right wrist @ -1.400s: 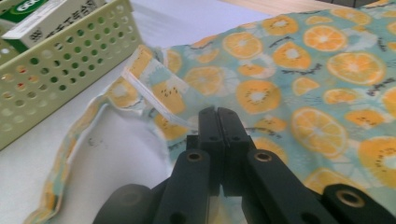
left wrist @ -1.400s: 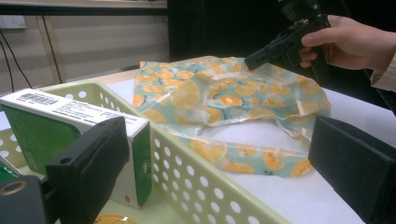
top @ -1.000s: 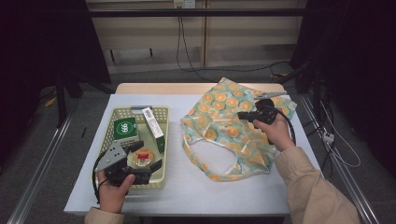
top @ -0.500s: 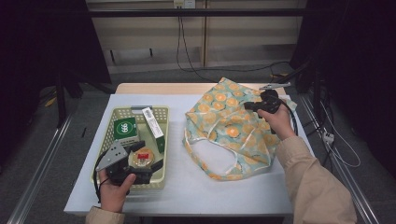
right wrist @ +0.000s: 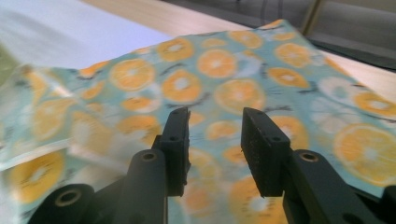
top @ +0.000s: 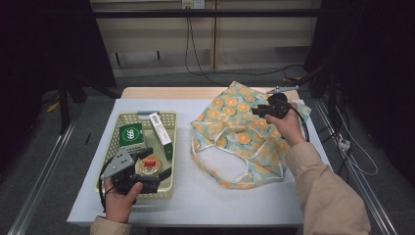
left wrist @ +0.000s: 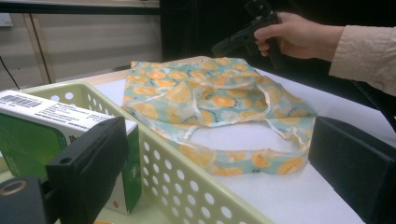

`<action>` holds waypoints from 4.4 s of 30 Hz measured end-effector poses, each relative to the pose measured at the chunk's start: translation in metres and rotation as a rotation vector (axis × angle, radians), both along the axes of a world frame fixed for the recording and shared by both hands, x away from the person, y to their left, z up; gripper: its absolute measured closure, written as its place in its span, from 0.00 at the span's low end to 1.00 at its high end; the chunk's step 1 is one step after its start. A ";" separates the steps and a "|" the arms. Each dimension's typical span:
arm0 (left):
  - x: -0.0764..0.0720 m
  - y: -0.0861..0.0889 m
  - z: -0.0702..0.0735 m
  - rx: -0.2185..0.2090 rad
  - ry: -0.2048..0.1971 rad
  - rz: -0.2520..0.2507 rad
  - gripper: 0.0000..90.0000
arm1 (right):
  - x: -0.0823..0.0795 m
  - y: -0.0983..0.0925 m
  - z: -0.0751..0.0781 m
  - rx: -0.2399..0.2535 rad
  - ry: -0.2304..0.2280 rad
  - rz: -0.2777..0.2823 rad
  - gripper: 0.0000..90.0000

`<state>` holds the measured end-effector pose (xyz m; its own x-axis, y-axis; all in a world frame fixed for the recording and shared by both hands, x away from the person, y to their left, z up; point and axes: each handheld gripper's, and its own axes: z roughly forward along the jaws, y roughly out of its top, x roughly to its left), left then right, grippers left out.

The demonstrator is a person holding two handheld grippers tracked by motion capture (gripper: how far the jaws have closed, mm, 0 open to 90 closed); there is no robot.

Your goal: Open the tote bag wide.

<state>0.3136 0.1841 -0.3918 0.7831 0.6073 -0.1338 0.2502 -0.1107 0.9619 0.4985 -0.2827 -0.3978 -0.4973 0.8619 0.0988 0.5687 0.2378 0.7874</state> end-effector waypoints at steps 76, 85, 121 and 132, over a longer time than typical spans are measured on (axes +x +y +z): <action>0.001 -0.004 -0.001 0.008 0.003 -0.005 0.06 | -0.109 0.046 -0.055 -0.123 0.134 0.308 1.00; 0.000 -0.005 -0.002 0.009 0.005 -0.008 0.06 | -0.114 0.049 -0.052 -0.108 0.161 0.319 1.00; 0.000 -0.006 -0.002 0.016 0.003 -0.008 0.06 | -0.077 -0.007 -0.022 0.017 0.057 0.065 1.00; 0.001 -0.005 -0.003 0.025 0.008 -0.010 0.06 | -0.066 -0.003 -0.045 -0.013 0.093 0.070 1.00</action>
<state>0.3148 0.1788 -0.3951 0.7879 0.6030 -0.1249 0.2564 -0.1369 0.9568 0.4320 -0.2856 -0.4423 -0.5454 0.8270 0.1360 0.6208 0.2896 0.7285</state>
